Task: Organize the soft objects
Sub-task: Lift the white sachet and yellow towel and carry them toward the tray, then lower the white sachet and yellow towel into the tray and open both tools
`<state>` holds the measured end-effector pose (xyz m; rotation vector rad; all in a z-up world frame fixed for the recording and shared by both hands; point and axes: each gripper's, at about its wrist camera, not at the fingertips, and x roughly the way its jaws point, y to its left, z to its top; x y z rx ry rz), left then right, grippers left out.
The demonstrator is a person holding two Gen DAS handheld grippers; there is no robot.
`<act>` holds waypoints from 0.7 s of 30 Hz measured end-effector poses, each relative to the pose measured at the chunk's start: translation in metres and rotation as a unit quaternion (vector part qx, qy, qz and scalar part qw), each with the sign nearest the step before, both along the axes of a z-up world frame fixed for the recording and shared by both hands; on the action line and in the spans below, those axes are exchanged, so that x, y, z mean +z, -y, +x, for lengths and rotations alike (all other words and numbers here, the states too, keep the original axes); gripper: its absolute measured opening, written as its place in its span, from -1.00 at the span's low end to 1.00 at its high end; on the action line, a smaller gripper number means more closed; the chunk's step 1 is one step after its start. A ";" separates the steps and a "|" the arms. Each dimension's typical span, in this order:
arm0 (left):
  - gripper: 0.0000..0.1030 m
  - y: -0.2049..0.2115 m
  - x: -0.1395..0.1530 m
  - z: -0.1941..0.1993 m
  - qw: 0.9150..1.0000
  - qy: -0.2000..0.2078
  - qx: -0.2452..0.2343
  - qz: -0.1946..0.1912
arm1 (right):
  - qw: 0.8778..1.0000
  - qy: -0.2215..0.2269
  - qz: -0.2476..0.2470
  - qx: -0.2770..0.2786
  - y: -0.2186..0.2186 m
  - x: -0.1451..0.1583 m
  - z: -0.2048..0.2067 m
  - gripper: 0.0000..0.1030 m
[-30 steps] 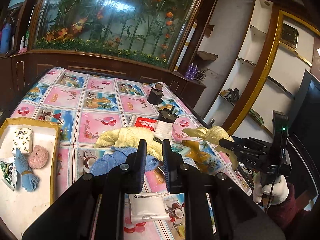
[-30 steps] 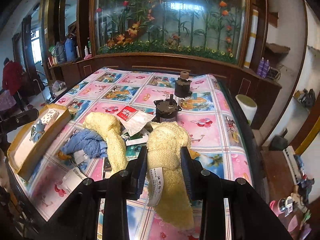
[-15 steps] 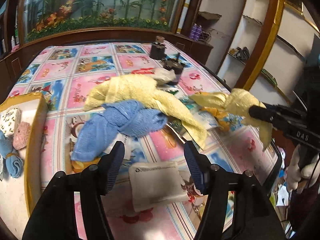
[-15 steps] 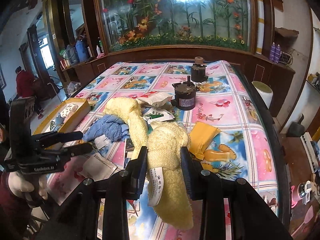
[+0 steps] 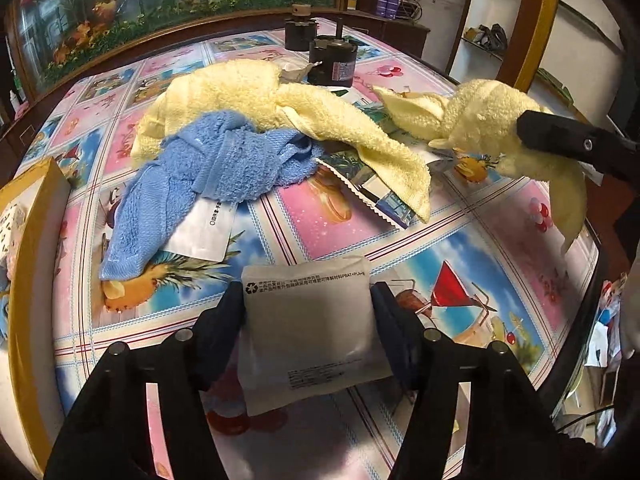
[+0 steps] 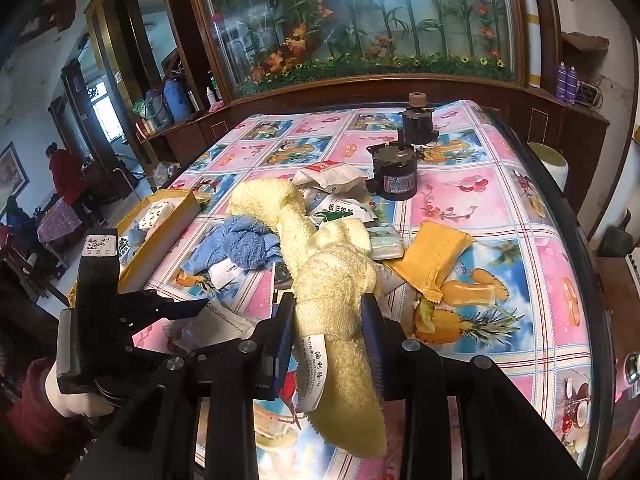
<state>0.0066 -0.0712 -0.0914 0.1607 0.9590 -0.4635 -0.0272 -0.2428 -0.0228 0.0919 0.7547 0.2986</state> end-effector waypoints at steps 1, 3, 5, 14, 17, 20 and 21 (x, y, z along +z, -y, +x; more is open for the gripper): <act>0.20 -0.004 0.001 -0.002 1.000 0.002 0.006 -0.012 | 1.000 0.003 0.001 0.002 -0.001 0.002 -0.002 -0.35; 0.20 -0.015 0.012 -0.009 0.999 0.008 0.014 -0.040 | 1.000 0.010 0.007 0.004 -0.001 0.008 -0.005 -0.35; 0.20 -0.028 0.029 -0.019 0.997 0.023 0.025 -0.062 | 1.000 0.021 0.012 0.008 -0.003 0.017 -0.010 -0.35; 0.21 -0.138 0.089 -0.034 0.981 0.082 0.138 -0.111 | 0.993 0.080 0.040 0.080 -0.047 0.078 -0.019 -0.35; 0.21 -0.178 0.090 -0.036 0.972 0.085 0.192 -0.103 | 0.987 0.082 0.060 0.127 -0.081 0.089 -0.008 -0.35; 0.21 -0.209 0.082 -0.032 0.965 0.079 0.233 -0.094 | 0.980 0.073 0.068 0.170 -0.122 0.092 0.006 -0.36; 0.21 -0.220 0.078 -0.029 0.962 0.074 0.247 -0.092 | 0.978 0.068 0.067 0.185 -0.137 0.091 0.011 -0.36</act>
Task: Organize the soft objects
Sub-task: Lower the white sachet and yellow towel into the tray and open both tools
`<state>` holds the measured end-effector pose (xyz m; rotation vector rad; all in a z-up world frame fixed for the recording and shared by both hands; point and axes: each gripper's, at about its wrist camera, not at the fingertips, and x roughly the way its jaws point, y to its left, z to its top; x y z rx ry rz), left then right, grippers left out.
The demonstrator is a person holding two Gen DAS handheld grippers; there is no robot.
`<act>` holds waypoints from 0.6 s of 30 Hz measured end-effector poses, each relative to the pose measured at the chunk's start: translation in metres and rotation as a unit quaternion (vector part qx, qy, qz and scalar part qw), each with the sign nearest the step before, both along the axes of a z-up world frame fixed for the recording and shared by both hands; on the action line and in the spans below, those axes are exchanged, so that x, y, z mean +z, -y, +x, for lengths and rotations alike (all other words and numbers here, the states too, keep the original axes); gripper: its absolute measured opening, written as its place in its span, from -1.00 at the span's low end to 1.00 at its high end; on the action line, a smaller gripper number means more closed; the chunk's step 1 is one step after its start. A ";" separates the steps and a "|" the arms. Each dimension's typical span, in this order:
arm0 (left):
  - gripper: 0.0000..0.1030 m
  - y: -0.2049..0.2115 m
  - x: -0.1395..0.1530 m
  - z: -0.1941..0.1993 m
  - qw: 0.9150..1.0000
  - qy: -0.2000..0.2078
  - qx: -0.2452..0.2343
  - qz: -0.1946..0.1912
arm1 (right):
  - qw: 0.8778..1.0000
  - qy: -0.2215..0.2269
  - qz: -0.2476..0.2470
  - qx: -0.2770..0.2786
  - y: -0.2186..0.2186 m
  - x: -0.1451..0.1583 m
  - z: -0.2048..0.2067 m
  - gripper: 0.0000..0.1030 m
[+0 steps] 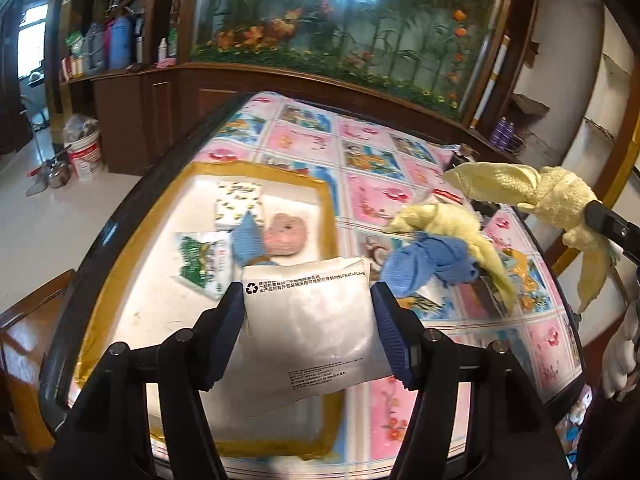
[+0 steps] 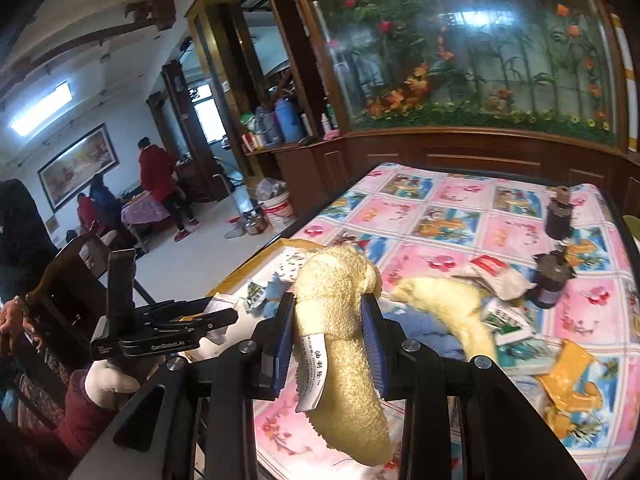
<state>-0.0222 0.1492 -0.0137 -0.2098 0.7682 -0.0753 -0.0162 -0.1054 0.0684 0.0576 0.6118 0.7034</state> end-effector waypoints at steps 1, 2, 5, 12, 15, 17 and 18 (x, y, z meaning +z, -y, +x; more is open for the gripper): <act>0.22 -0.007 -0.003 0.001 1.000 -0.005 0.010 0.000 | 1.000 -0.004 -0.002 0.015 -0.015 -0.002 0.005 -0.36; 0.22 -0.017 -0.007 0.005 1.000 -0.011 0.021 0.000 | 1.000 -0.009 -0.004 0.029 -0.030 -0.003 0.010 -0.36; 0.22 -0.040 -0.023 0.016 0.998 -0.033 0.043 -0.009 | 0.997 -0.034 -0.009 0.070 -0.076 -0.012 0.027 -0.36; 0.23 -0.072 -0.054 0.043 0.992 -0.085 0.088 -0.023 | 0.978 -0.136 -0.042 0.150 -0.175 -0.074 0.069 -0.36; 0.24 -0.079 -0.061 0.052 0.988 -0.097 0.116 -0.012 | 0.968 -0.182 -0.077 0.153 -0.204 -0.110 0.082 -0.31; 0.31 -0.083 -0.059 0.050 0.989 -0.090 0.119 -0.009 | 0.963 -0.207 -0.092 0.149 -0.212 -0.131 0.093 -0.31; 0.38 -0.084 -0.059 0.050 0.990 -0.085 0.114 -0.020 | 0.959 -0.220 -0.094 0.150 -0.215 -0.139 0.095 -0.31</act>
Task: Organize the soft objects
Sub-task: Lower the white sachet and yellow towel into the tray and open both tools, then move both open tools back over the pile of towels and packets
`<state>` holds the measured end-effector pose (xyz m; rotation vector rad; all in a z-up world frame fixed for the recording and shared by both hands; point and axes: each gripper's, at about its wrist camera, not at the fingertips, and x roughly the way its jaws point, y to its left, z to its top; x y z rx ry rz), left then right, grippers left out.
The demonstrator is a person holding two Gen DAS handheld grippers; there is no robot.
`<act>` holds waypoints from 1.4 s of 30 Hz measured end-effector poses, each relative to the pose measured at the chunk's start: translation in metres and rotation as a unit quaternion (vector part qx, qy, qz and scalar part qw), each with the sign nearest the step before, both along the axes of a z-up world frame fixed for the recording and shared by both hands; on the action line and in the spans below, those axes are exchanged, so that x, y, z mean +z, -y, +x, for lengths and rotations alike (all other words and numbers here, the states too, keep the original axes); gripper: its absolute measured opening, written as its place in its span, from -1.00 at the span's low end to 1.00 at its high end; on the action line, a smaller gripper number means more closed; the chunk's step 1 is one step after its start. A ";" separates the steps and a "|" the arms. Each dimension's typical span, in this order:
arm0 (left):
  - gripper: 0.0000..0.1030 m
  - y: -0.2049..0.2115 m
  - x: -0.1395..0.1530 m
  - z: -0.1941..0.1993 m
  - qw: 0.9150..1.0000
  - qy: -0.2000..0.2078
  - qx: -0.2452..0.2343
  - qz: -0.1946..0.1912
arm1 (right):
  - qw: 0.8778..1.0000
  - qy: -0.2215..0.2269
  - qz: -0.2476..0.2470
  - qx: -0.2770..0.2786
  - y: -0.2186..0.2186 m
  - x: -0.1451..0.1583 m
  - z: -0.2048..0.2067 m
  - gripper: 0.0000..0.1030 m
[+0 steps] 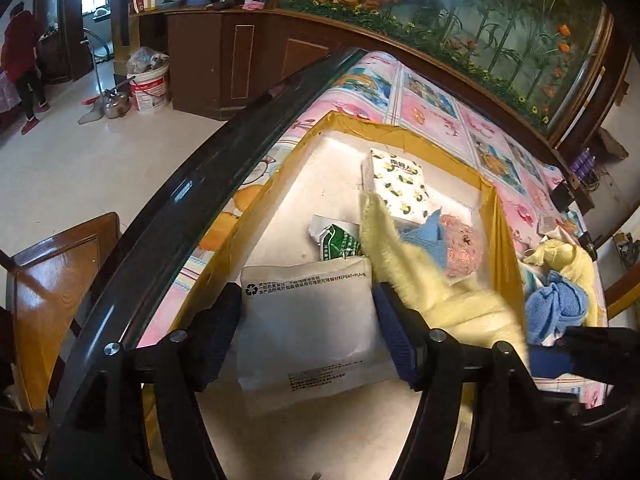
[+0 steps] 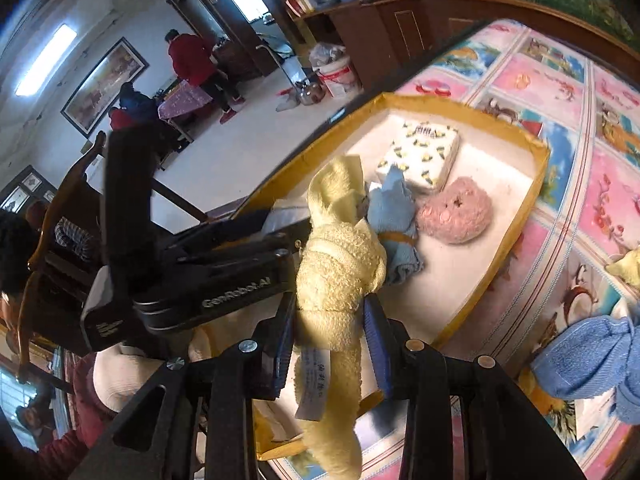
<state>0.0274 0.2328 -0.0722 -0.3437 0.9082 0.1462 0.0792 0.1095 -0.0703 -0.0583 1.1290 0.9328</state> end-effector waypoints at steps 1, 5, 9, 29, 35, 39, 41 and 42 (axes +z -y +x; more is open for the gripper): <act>0.38 0.001 0.001 -0.001 1.000 0.003 0.001 -0.002 | 1.000 -0.009 -0.005 -0.002 -0.003 -0.007 0.004 -0.31; 0.38 -0.007 0.007 -0.007 0.999 0.023 0.009 -0.029 | 0.999 0.015 -0.039 -0.014 -0.013 -0.013 0.009 -0.33; 0.40 -0.008 0.023 -0.022 0.998 0.053 0.020 -0.039 | 0.992 0.078 -0.101 -0.025 -0.028 -0.018 0.008 -0.33; 0.62 0.071 0.111 -0.094 0.946 0.151 0.148 0.244 | 0.949 0.294 0.023 -0.114 0.085 0.079 -0.096 0.96; 0.62 0.106 0.114 -0.092 0.940 0.146 0.123 0.284 | 0.943 0.294 0.031 -0.152 0.127 0.081 -0.102 0.99; 0.62 0.124 0.112 -0.092 0.942 0.138 0.103 0.287 | 0.942 0.280 0.029 -0.184 0.156 0.073 -0.101 0.99; 0.62 0.131 0.108 -0.090 0.945 0.131 0.093 0.287 | 0.942 0.272 0.029 -0.196 0.170 0.070 -0.099 0.99; 0.62 0.135 0.107 -0.089 0.946 0.127 0.086 0.285 | 0.941 0.270 0.029 -0.201 0.175 0.070 -0.101 0.99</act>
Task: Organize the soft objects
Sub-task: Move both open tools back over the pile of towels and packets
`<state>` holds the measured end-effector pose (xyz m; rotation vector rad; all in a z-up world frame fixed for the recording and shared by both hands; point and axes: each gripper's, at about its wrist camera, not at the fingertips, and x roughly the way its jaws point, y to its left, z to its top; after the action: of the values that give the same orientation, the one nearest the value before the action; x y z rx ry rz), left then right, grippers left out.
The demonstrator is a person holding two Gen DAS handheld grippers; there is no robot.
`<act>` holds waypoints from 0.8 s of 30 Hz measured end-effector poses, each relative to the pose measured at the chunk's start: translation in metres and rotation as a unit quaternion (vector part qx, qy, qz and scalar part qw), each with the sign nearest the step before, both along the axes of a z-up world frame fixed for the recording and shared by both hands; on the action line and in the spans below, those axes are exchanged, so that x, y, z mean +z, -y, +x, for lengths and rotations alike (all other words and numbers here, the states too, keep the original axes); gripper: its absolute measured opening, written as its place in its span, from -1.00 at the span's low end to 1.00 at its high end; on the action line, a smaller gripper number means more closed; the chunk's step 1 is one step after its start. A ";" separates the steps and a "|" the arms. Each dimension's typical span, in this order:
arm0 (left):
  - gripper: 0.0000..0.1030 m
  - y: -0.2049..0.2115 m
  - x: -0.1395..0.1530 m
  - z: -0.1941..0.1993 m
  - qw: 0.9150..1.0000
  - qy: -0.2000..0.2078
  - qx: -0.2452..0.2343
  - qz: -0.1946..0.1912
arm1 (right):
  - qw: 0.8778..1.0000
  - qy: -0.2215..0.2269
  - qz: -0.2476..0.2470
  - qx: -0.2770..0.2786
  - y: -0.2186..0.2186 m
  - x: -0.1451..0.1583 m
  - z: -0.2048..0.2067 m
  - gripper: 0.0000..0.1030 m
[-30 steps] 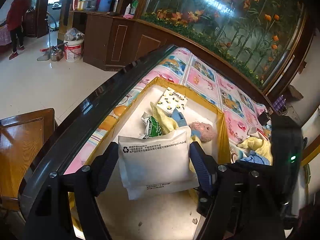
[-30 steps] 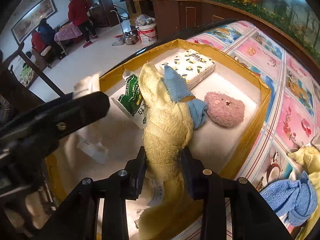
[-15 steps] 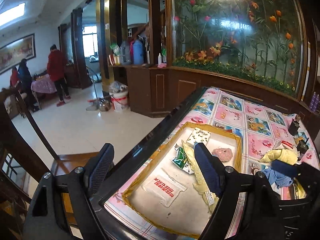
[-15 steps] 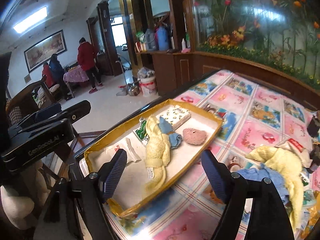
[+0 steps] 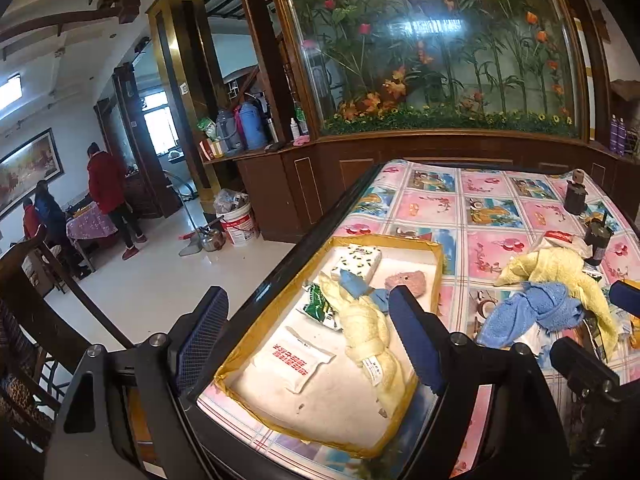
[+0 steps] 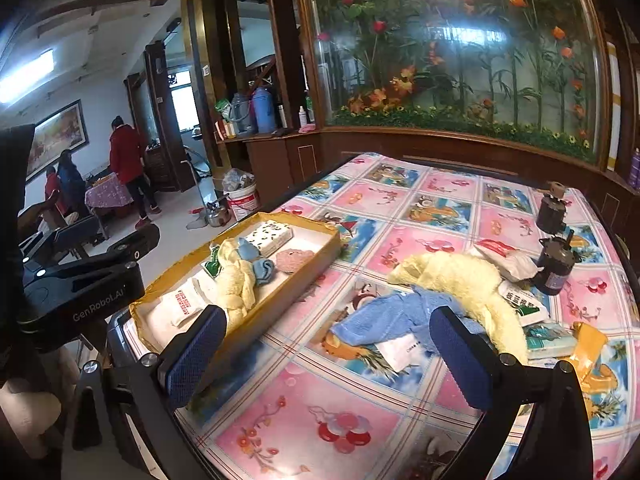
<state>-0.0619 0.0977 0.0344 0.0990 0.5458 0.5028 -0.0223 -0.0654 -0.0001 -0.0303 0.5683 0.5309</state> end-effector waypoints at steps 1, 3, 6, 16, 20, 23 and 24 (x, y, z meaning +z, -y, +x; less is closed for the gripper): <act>0.62 0.002 -0.002 0.002 1.000 -0.006 -0.005 -0.003 | 1.000 -0.001 0.002 -0.006 0.006 0.000 -0.002 0.99; 0.62 0.008 -0.005 0.002 1.000 -0.016 -0.012 -0.005 | 1.000 -0.004 0.004 -0.017 0.015 -0.001 0.000 0.99; 0.61 0.016 -0.010 0.005 0.999 -0.028 -0.021 -0.003 | 0.999 -0.010 0.010 -0.029 0.025 -0.004 0.002 0.99; 0.61 0.030 -0.019 0.018 0.998 -0.049 -0.036 -0.003 | 0.997 0.019 0.002 -0.069 0.046 -0.008 0.005 0.99; 0.61 0.035 -0.023 0.022 0.997 -0.057 -0.042 -0.007 | 0.996 0.007 0.014 -0.082 0.063 -0.009 0.013 0.99; 0.61 0.037 -0.027 0.026 0.997 -0.063 -0.047 -0.009 | 0.995 -0.007 0.021 -0.097 0.078 -0.013 0.021 0.99; 0.61 0.039 -0.028 0.028 0.997 -0.065 -0.049 -0.009 | 0.995 -0.009 0.021 -0.102 0.083 -0.015 0.022 0.99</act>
<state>-0.0338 0.0592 0.0061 0.1417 0.6703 0.3983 0.0001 -0.1481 -0.0149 0.0717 0.5713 0.3445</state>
